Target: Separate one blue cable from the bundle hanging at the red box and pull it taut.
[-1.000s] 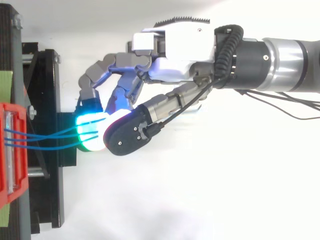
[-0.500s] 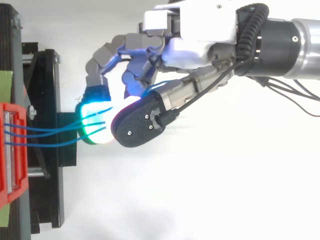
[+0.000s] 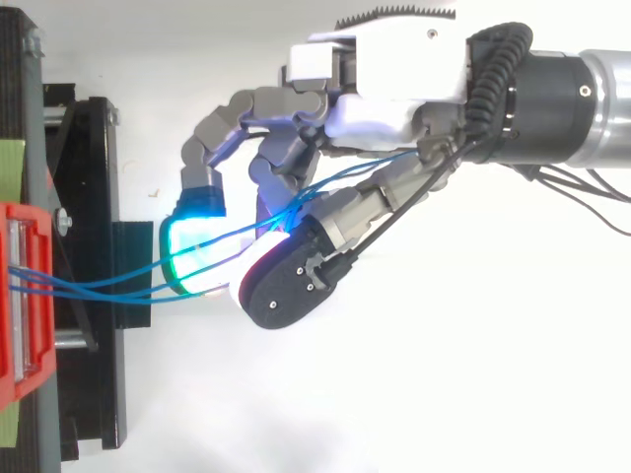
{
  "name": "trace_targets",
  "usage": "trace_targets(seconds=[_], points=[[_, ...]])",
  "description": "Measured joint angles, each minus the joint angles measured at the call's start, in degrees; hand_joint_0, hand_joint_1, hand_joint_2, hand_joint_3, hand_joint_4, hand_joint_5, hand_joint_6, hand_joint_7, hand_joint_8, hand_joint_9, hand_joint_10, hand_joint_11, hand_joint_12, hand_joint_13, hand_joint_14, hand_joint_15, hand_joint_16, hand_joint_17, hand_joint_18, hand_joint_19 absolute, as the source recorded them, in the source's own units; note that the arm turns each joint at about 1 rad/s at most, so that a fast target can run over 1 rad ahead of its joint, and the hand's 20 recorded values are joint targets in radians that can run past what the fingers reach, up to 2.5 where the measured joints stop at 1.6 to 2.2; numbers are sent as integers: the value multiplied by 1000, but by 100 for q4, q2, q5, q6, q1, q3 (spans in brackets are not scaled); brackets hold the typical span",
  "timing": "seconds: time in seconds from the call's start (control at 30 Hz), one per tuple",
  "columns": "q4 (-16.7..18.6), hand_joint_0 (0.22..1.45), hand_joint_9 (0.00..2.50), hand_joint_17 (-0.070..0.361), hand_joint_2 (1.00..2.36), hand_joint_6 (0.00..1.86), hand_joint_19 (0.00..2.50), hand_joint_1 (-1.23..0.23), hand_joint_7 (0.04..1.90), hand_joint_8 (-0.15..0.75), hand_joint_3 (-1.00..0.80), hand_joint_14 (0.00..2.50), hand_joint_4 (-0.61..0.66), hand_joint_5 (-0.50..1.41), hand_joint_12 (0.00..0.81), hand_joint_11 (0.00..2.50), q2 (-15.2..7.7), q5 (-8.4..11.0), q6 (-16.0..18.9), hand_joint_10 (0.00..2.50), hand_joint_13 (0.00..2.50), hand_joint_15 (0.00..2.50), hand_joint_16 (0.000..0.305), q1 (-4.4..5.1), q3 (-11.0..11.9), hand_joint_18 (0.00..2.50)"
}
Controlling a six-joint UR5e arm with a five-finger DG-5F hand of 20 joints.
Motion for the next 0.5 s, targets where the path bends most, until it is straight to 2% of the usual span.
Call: trace_targets(seconds=[0.1,0.2,0.33,0.4,0.5], points=[[16,655,905,95,1000,856,677,-789,962,299,-500,447,188,-212,349,1486,-10,164,189,1058,1185,1738,42,17,-1,953],[32,597,932,98,1000,838,704,-711,962,304,-500,464,190,-206,352,1527,-12,266,293,993,1183,1714,44,33,-2,953],[47,589,961,99,1000,826,705,-630,980,300,-500,446,184,-197,357,1510,-11,325,315,891,1189,1697,44,54,0,952],[76,634,984,98,1000,826,716,-602,999,292,-500,417,174,-191,350,1562,-10,338,313,805,1195,1706,44,65,-1,952],[106,651,1001,100,1008,837,717,-629,1031,300,-423,407,151,-190,354,1588,-10,348,303,767,1198,1716,44,76,-2,957]])
